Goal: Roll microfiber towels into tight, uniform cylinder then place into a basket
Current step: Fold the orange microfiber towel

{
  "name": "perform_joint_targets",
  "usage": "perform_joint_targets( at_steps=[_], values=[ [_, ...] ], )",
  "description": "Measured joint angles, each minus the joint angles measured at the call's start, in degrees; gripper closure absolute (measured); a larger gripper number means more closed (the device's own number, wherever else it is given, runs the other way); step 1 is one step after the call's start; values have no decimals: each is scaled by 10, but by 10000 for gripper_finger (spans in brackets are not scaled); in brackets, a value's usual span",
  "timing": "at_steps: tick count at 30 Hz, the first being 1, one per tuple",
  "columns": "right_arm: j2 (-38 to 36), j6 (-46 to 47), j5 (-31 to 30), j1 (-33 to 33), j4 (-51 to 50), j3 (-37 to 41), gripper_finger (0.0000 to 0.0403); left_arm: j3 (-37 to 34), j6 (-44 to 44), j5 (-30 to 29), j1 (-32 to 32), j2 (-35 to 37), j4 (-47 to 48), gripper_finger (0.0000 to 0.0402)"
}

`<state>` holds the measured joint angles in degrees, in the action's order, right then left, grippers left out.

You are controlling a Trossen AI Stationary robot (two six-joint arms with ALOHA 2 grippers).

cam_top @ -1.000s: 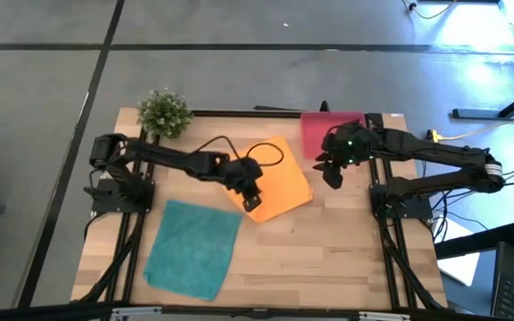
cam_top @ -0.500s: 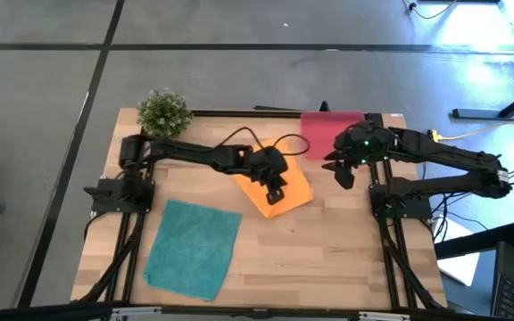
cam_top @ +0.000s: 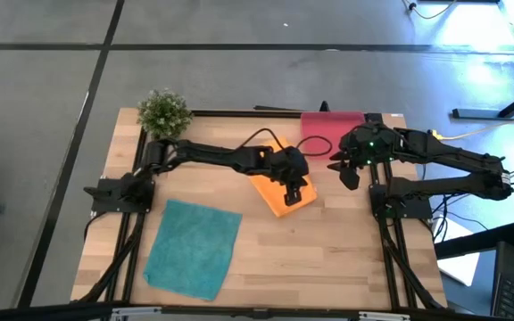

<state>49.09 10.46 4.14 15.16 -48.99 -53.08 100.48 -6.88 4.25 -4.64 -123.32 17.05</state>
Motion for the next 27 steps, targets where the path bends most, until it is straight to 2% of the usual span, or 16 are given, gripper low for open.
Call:
perform_joint_targets(
  at_steps=[27],
  values=[
    [-1, 14, 0, 0, -2, 0, 249, 1, 55, -3, 1, -26, -49, 401]
  ],
)
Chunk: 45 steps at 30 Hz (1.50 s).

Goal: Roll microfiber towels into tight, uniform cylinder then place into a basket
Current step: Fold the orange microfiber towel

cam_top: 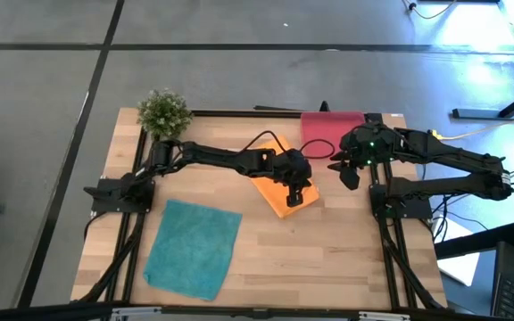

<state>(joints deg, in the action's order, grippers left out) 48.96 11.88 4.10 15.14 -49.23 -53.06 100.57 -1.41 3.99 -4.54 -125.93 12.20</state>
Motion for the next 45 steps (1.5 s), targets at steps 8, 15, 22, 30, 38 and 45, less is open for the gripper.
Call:
perform_joint_targets(
  at_steps=[8, 15, 22, 30, 38, 45],
  values=[
    [0, 0, 0, 0, 0, 0, 249, 0, 5, 0, 0, 0, -8, 382],
    [0, -1, 0, 0, 1, 0, 249, 0, 5, -8, 0, 0, -44, 329],
    [0, -1, 0, 0, 0, 0, 249, 0, -26, -58, -14, 9, 22, 322],
    [1, 0, 56, -9, 6, 17, 249, 0, -116, -55, -51, 22, 332, 322],
    [2, 49, 102, -31, 137, 153, 249, -10, -116, -139, -48, 23, 460, 326],
    [14, 88, 155, -31, 336, 299, 249, -53, -88, -137, -48, 23, 424, 326]
  ],
)
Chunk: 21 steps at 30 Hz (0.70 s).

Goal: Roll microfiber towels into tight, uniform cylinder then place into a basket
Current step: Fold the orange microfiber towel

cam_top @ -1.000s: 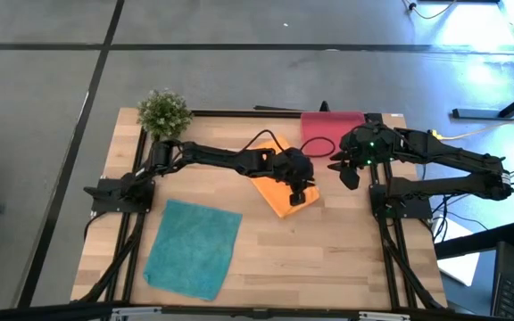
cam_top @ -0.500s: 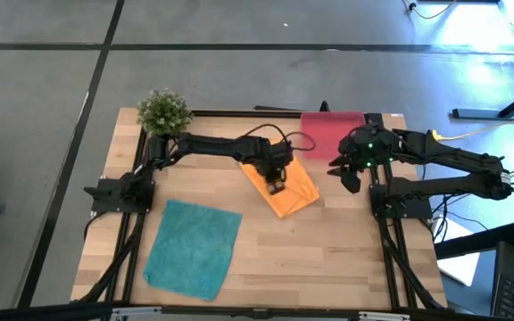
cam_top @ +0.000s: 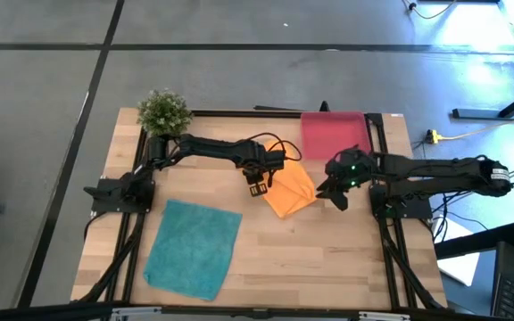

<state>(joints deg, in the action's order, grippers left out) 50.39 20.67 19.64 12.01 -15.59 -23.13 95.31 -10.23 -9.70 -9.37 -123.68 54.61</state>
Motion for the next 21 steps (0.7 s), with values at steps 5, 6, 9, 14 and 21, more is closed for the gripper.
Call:
perform_joint_targets(
  at_steps=[5, 6, 9, 14, 21],
  values=[
    [24, 2, 0, 0, 83, 58, 249, -34, -1, 9, 3, 0, -16, 326],
    [28, 2, 0, 0, 93, 64, 249, -42, -1, 16, 4, 1, -24, 326],
    [45, -4, -12, 0, 100, 78, 249, -59, -9, 50, 7, 5, -28, 326],
    [76, -14, -35, 0, 101, 88, 249, -68, -48, 109, 37, 5, -17, 326],
    [123, -19, -96, 0, 103, 88, 249, -69, -61, 143, 102, 3, -57, 326]
  ],
)
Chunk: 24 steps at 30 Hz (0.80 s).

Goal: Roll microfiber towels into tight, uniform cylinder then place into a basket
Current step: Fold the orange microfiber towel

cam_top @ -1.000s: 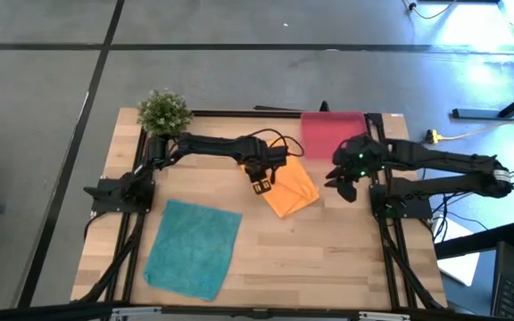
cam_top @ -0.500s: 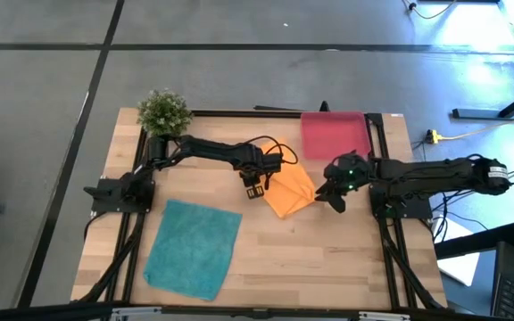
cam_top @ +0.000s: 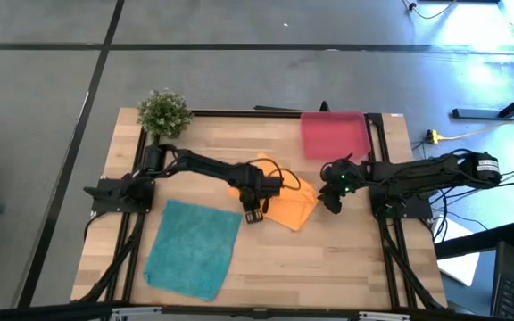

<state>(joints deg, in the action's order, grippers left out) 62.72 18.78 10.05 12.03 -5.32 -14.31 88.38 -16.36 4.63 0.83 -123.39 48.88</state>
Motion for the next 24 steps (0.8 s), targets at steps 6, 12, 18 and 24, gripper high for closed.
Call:
perform_joint_targets(
  at_steps=[6, 12, 18, 24],
  values=[
    [30, -26, -35, 0, 27, -1, 249, 0, 4, 30, 37, -2, -99, 326],
    [22, -15, -49, 2, 1, -24, 249, -3, 6, -27, 47, 10, -86, 324],
    [-8, -25, -40, 2, -156, -108, 249, -3, 16, -67, 38, 24, -75, 329],
    [-20, -60, 5, 0, -285, -177, 249, -3, 20, -66, 27, 38, -67, 328]
  ],
)
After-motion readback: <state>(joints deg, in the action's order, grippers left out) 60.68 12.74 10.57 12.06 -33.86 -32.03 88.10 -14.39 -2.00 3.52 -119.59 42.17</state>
